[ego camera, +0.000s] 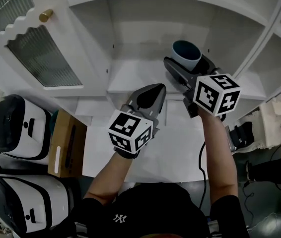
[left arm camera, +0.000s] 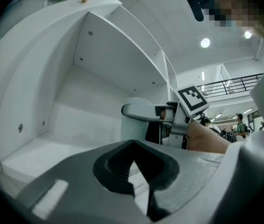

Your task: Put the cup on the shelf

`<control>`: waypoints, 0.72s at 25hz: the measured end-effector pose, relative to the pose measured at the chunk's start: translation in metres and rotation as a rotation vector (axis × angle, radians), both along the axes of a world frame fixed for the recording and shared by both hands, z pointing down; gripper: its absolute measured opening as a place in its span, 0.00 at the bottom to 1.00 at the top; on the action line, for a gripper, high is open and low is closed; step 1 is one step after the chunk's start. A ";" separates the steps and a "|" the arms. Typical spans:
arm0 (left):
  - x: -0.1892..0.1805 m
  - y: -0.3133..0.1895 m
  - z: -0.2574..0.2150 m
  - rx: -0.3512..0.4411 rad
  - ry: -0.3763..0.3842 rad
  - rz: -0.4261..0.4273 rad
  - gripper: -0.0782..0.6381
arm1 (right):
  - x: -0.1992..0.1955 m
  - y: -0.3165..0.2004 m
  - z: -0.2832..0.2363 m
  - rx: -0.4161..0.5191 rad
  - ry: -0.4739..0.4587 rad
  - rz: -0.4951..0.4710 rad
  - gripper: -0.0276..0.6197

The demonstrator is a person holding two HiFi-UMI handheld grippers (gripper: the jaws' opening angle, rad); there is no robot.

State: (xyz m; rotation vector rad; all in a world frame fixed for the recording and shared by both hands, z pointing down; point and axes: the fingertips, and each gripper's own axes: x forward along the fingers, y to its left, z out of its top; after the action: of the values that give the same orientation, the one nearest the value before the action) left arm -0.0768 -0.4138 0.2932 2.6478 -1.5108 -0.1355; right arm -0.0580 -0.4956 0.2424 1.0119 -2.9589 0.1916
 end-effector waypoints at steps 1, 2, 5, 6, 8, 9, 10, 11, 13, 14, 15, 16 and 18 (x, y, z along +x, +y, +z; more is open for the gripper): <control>-0.001 -0.002 0.000 -0.001 0.001 -0.004 0.11 | -0.002 -0.004 0.002 -0.005 0.003 0.001 0.67; -0.002 -0.004 0.000 -0.002 0.002 -0.009 0.11 | -0.004 -0.008 0.004 -0.010 0.006 0.002 0.67; -0.005 -0.010 0.000 -0.003 0.004 -0.018 0.11 | -0.008 -0.019 0.011 -0.024 0.016 0.005 0.67; -0.005 -0.012 0.001 -0.003 0.005 -0.021 0.11 | -0.009 -0.023 0.013 -0.029 0.021 0.006 0.67; -0.007 -0.014 0.001 -0.004 0.008 -0.026 0.11 | -0.012 -0.028 0.018 -0.038 0.034 0.008 0.67; -0.008 -0.015 0.001 -0.004 0.010 -0.028 0.11 | -0.013 -0.031 0.020 -0.043 0.042 0.009 0.67; -0.009 -0.016 0.001 -0.004 0.011 -0.029 0.11 | -0.015 -0.033 0.022 -0.047 0.049 0.009 0.67; -0.009 -0.017 0.002 -0.004 0.013 -0.029 0.11 | -0.016 -0.034 0.024 -0.050 0.055 0.010 0.67; -0.010 -0.018 0.002 -0.006 0.014 -0.029 0.11 | -0.018 -0.036 0.026 -0.053 0.059 0.012 0.67; -0.011 -0.018 0.003 -0.006 0.014 -0.029 0.11 | -0.019 -0.037 0.027 -0.053 0.059 0.013 0.67; -0.011 -0.018 0.003 -0.007 0.015 -0.030 0.11 | -0.020 -0.038 0.027 -0.053 0.058 0.014 0.67; -0.012 -0.018 0.004 -0.007 0.016 -0.030 0.11 | -0.021 -0.039 0.027 -0.052 0.057 0.015 0.67; -0.013 -0.019 0.004 -0.007 0.017 -0.033 0.11 | -0.023 -0.041 0.027 -0.048 0.056 0.015 0.67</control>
State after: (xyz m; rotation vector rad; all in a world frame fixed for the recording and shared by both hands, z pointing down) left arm -0.0897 -0.4324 0.2972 2.6104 -1.5467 -0.1545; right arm -0.0807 -0.5363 0.2697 1.0171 -2.8822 0.2296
